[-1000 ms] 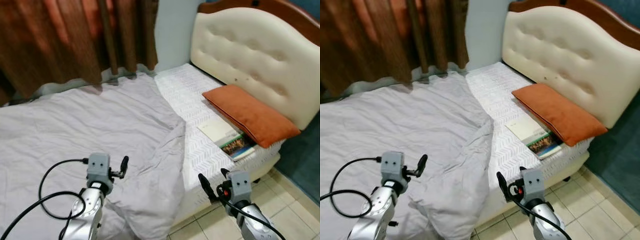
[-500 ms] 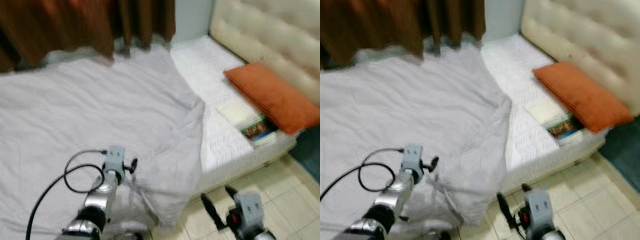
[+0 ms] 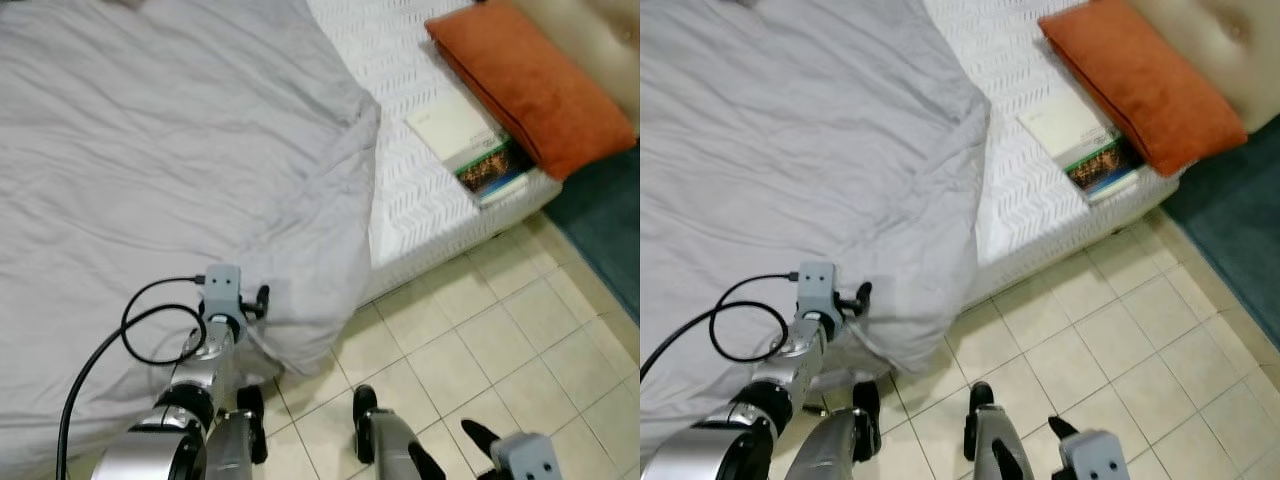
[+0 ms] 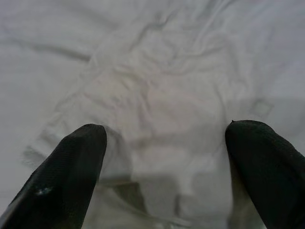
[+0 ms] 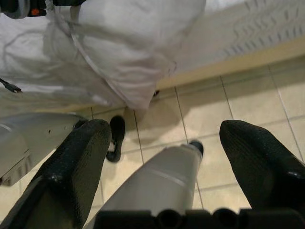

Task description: Clean up the room

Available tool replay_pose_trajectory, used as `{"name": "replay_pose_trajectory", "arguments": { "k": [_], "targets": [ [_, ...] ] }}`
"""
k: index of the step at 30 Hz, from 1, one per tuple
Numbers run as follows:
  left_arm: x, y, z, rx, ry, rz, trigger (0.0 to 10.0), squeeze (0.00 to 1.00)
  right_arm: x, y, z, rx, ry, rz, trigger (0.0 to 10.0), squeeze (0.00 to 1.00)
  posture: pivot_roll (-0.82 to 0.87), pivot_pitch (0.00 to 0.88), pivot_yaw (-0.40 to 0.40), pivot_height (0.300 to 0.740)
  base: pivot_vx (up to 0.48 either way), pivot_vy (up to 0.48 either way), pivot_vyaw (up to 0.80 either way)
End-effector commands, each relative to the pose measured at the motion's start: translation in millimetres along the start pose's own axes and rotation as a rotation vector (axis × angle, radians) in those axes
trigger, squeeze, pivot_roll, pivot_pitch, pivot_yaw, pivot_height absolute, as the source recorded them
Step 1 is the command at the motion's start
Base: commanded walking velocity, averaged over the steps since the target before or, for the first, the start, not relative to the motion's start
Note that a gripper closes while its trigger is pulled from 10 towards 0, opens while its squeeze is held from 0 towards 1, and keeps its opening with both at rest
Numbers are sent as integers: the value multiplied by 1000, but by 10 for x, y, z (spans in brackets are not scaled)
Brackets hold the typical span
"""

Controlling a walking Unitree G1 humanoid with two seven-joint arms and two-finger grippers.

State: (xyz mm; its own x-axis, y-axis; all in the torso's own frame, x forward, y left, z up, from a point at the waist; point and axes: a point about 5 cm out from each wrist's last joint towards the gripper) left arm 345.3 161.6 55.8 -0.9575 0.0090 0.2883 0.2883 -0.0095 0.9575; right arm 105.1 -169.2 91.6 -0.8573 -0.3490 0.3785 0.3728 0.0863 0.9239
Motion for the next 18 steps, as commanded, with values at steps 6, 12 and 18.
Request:
{"name": "replay_pose_trajectory", "arguments": {
  "k": [6, 12, 18],
  "targets": [
    [64, -179, 153, 37, 95, 59, 10000, 0, 207, -57, 81, -38, 0, 77, 10000, 0, -384, 632, -96, 740, 0, 0, 0],
    [85, -294, 71, 241, 75, 114, 0, 0, 289, -64, 109, -48, -9, 105, 10000, 0, -397, 626, -92, 740, 0, 0, 0],
    [81, -297, 63, 274, 68, 126, 0, 0, 300, -72, 120, -54, -17, 110, 10000, 0, -400, 624, -86, 740, 0, 0, 0]
  ]
}}
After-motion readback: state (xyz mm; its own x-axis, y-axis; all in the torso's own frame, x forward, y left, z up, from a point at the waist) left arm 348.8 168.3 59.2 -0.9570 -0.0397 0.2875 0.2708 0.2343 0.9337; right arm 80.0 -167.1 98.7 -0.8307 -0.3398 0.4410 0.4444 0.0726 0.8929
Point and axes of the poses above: a point about 5 cm out from each wrist's last joint towards the gripper, its own x axis pointing back from the gripper into the wrist, its own y axis along the axis of the wrist's last joint, z = x × y
